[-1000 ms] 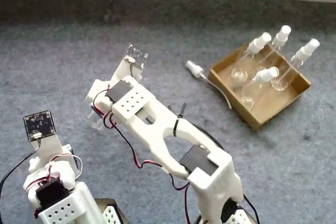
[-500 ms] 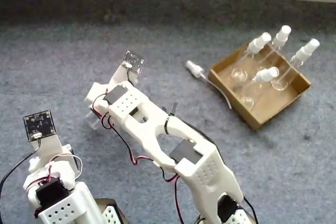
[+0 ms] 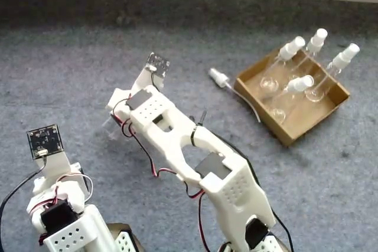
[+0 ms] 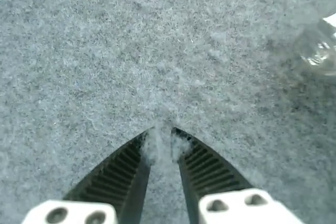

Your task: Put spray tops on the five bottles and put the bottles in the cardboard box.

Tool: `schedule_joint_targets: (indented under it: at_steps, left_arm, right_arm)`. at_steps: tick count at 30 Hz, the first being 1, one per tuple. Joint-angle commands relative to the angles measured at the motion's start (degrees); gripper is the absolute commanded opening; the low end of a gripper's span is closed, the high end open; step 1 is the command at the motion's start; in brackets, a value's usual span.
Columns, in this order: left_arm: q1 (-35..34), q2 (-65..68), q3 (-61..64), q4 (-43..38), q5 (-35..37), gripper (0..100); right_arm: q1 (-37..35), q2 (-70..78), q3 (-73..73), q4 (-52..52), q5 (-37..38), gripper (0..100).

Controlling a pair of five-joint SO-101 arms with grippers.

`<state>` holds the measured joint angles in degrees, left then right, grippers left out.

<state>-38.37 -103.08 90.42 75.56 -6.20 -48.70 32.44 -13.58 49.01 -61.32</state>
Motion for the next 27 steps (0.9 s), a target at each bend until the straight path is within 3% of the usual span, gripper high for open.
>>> schedule_joint_targets:
  at_steps: [1,15,27]
  left_arm:
    - [1.19,-0.13,-0.31,-1.05,0.53,0]
    - [1.19,-0.13,-0.22,-1.14,0.53,0]
    - [1.36,-0.13,1.63,-2.64,0.53,0]
  right_arm:
    - [3.65,-1.89,-3.91,8.31,9.05,5.3]
    - [10.51,-12.53,-8.04,31.25,48.88,5.6]
    - [15.87,-27.91,-7.6,45.85,72.26,5.6]
